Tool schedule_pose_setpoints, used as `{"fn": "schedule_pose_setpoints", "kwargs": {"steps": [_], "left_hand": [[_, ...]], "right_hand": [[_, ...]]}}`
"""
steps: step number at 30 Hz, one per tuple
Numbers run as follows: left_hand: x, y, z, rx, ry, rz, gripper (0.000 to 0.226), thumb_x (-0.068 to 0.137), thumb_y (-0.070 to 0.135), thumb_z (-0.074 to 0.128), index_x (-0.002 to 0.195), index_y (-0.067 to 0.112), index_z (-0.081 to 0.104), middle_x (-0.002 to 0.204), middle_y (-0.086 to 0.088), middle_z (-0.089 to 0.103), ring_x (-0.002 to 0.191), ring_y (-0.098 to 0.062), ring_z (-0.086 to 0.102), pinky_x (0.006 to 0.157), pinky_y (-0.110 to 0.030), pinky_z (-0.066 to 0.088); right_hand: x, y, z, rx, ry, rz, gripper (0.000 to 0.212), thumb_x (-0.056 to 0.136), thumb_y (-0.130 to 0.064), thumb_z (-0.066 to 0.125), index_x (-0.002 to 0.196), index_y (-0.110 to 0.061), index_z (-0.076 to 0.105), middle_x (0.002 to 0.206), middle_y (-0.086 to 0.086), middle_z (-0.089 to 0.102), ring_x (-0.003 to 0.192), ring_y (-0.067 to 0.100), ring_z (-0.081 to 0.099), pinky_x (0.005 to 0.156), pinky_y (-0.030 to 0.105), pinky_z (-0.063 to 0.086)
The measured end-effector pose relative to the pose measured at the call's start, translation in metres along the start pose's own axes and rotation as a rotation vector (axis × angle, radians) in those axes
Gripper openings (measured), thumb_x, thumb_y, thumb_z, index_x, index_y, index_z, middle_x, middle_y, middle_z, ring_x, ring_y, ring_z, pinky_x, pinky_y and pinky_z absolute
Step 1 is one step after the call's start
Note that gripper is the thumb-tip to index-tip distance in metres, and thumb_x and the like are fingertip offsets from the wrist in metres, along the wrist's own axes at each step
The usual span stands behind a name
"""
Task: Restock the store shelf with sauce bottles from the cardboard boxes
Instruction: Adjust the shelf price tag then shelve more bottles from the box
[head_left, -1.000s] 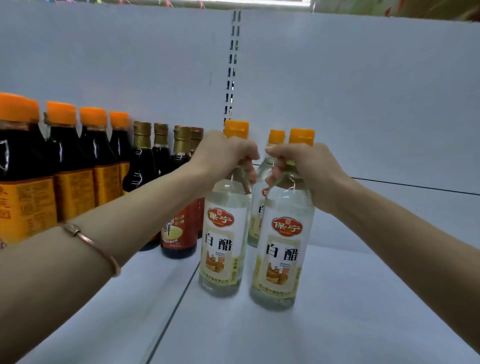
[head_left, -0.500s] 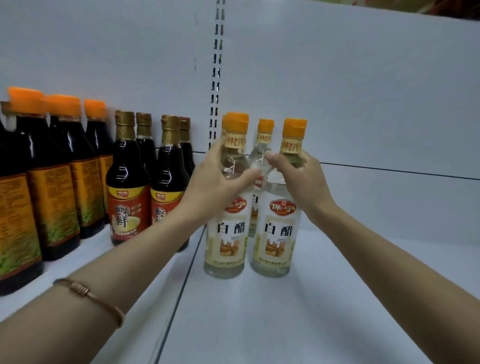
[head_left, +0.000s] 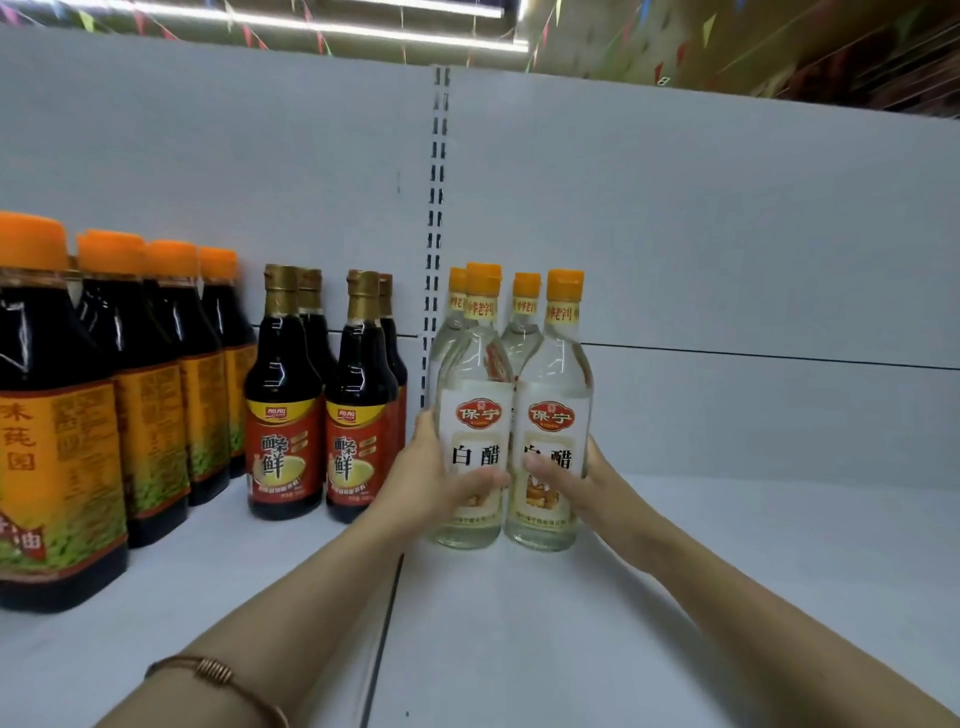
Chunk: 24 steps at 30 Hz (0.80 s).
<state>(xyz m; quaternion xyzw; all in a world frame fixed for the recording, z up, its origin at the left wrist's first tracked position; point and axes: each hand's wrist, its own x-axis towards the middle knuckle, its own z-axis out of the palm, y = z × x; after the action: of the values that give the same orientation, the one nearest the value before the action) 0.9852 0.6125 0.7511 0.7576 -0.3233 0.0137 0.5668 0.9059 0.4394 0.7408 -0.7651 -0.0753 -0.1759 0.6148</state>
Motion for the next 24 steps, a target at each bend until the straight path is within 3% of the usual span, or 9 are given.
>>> {"fn": "schedule_pose_setpoints", "kwargs": {"steps": [3, 6, 12, 14, 17, 20, 24], "left_hand": [[0.009, -0.004, -0.003, 0.021, 0.058, -0.017, 0.074, 0.073, 0.024, 0.082, 0.132, 0.02, 0.038, 0.114, 0.008, 0.059, 0.102, -0.01, 0.059, 0.066, -0.013, 0.044], [0.015, -0.008, -0.003, 0.08, 0.069, -0.046, 0.068, 0.076, 0.026, 0.08, 0.129, 0.016, 0.039, 0.114, 0.004, 0.059, 0.099, -0.011, 0.057, 0.076, -0.022, 0.046], [0.027, -0.01, -0.003, 0.152, 0.042, -0.103, 0.05, 0.08, 0.027, 0.076, 0.111, 0.017, 0.039, 0.1, 0.008, 0.056, 0.089, -0.01, 0.056, 0.058, -0.012, 0.043], [0.028, -0.009, -0.002, 0.159, 0.039, -0.117, 0.048, 0.082, 0.026, 0.075, 0.11, 0.016, 0.037, 0.102, 0.006, 0.058, 0.091, -0.012, 0.058, 0.059, -0.015, 0.044], [0.029, -0.009, -0.003, 0.158, 0.02, -0.119, 0.055, 0.084, 0.025, 0.073, 0.123, 0.012, 0.036, 0.116, -0.001, 0.061, 0.104, -0.018, 0.062, 0.069, -0.019, 0.047], [0.031, -0.008, -0.004, 0.123, -0.002, -0.132, 0.061, 0.084, 0.025, 0.072, 0.129, 0.011, 0.033, 0.121, -0.002, 0.061, 0.099, -0.015, 0.06, 0.077, -0.025, 0.049], [0.032, -0.011, -0.005, 0.114, -0.013, -0.137, 0.058, 0.086, 0.024, 0.07, 0.128, 0.012, 0.032, 0.12, -0.002, 0.06, 0.096, -0.013, 0.058, 0.079, -0.027, 0.05]], "right_hand": [[0.004, 0.005, -0.003, 0.001, 0.161, 0.084, 0.066, 0.072, -0.033, 0.077, 0.128, -0.017, 0.045, 0.125, 0.006, 0.063, 0.107, 0.022, 0.067, 0.085, 0.036, 0.056], [0.007, 0.012, -0.007, -0.044, 0.291, 0.133, 0.078, 0.058, -0.042, 0.078, 0.122, -0.02, 0.039, 0.12, -0.001, 0.058, 0.1, 0.015, 0.066, 0.074, 0.026, 0.055], [0.018, 0.024, -0.009, -0.118, 0.294, 0.087, 0.066, 0.061, -0.055, 0.075, 0.113, -0.022, 0.052, 0.111, -0.006, 0.066, 0.095, 0.006, 0.068, 0.071, 0.02, 0.055], [0.023, 0.028, -0.01, -0.184, 0.295, 0.068, 0.069, 0.061, -0.063, 0.075, 0.114, -0.023, 0.057, 0.119, -0.001, 0.061, 0.1, 0.008, 0.066, 0.074, 0.021, 0.056], [0.031, 0.029, -0.007, -0.203, 0.264, 0.052, 0.068, 0.064, -0.061, 0.075, 0.115, -0.018, 0.06, 0.118, 0.004, 0.065, 0.095, 0.01, 0.069, 0.076, 0.024, 0.058], [0.038, 0.033, -0.002, -0.24, 0.331, 0.064, 0.076, 0.062, -0.066, 0.076, 0.117, -0.017, 0.057, 0.119, 0.003, 0.06, 0.093, 0.01, 0.069, 0.073, 0.023, 0.058], [0.037, 0.032, 0.001, -0.235, 0.394, 0.085, 0.055, 0.077, -0.045, 0.075, 0.118, -0.02, 0.048, 0.116, -0.003, 0.058, 0.098, 0.01, 0.065, 0.069, 0.017, 0.053]]}}
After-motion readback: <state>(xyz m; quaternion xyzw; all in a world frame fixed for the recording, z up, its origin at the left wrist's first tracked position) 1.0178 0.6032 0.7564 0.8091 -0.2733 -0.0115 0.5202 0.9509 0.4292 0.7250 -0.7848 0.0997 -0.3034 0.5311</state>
